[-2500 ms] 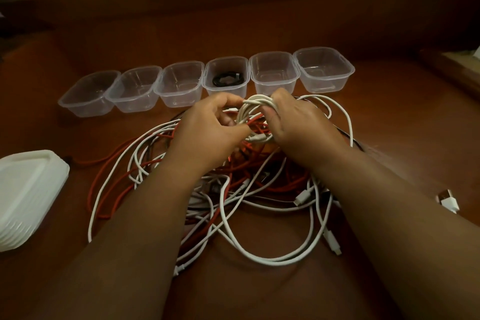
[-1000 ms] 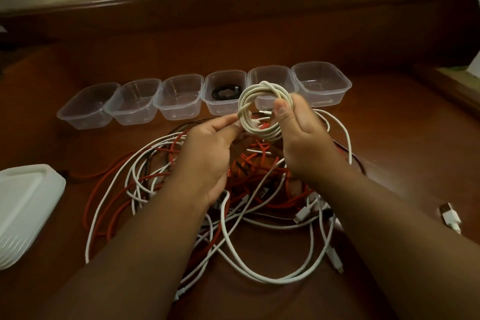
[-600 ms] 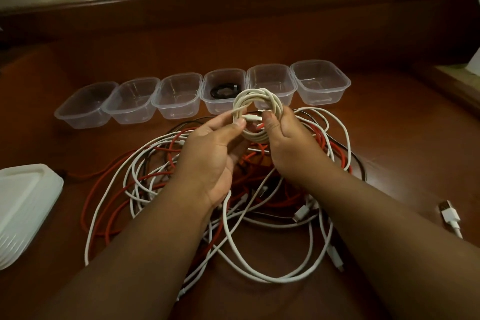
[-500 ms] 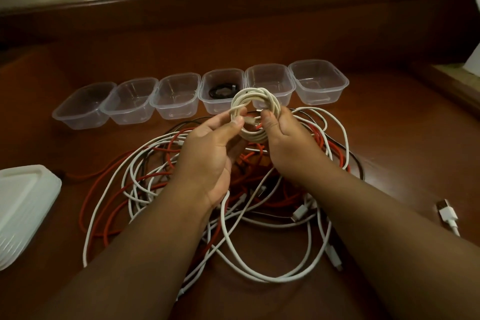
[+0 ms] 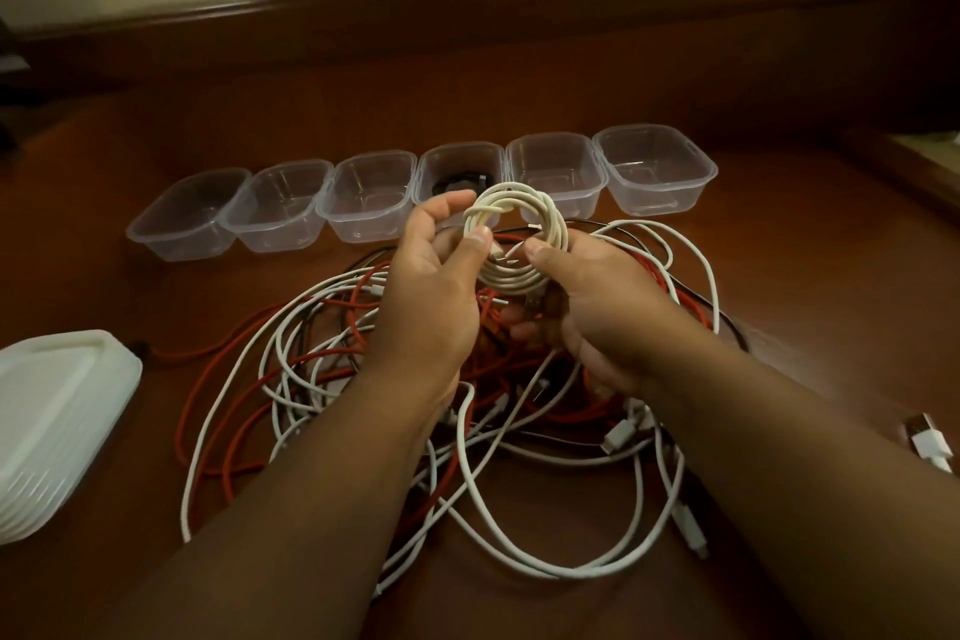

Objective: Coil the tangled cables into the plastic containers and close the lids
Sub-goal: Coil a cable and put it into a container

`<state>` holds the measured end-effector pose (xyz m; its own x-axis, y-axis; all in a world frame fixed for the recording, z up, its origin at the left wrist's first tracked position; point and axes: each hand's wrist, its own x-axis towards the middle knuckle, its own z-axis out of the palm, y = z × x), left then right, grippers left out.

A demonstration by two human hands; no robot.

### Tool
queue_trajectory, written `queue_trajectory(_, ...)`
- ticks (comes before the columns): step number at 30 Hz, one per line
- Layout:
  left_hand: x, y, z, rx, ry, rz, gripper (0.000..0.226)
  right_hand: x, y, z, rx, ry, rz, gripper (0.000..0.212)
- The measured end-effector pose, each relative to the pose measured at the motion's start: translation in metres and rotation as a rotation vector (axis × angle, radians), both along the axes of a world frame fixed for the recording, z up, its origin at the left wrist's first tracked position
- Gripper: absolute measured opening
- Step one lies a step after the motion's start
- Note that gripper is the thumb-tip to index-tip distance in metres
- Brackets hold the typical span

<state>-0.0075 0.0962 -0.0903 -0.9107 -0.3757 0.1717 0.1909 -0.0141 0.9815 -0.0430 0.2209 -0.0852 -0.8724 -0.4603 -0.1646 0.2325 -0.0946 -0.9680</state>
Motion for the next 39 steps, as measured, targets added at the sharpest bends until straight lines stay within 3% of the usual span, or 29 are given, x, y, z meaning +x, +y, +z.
queue_trajectory(3, 0.002, -0.001, 0.000, -0.129, -0.007, -0.033, 0.026, 0.000, 0.001, 0.001, -0.056, -0.045, 0.014, 0.018)
queue_trajectory(10, 0.005, -0.003, 0.001, -0.270, 0.003, -0.047, 0.019, -0.001, 0.005, -0.001, -0.029, 0.055, 0.110, 0.018)
queue_trajectory(14, 0.006, -0.004, 0.000, -0.402, 0.010, -0.073, 0.018, -0.003, 0.006, -0.003, -0.011, 0.011, 0.054, 0.021)
queue_trajectory(17, 0.006, -0.005, -0.001, -0.493, 0.016, -0.065, 0.020, -0.003, 0.005, -0.003, -0.011, -0.009, 0.024, 0.008)
queue_trajectory(20, 0.006, -0.006, -0.001, -0.510, -0.009, -0.072, 0.021, -0.002, 0.005, -0.002, -0.001, -0.030, -0.003, 0.008)
queue_trajectory(29, 0.002, -0.006, -0.002, -0.050, -0.085, -0.013, 0.012, -0.003, 0.005, 0.001, -0.053, -0.112, -0.037, 0.006)
queue_trajectory(33, 0.003, -0.005, 0.000, 0.057, -0.095, -0.076, 0.012, -0.004, 0.008, 0.001, -0.032, -0.113, 0.016, 0.010)
queue_trajectory(39, 0.004, -0.006, 0.007, 0.255, -0.148, -0.205, 0.039, -0.005, 0.011, 0.001, -0.100, -0.114, 0.127, 0.012)
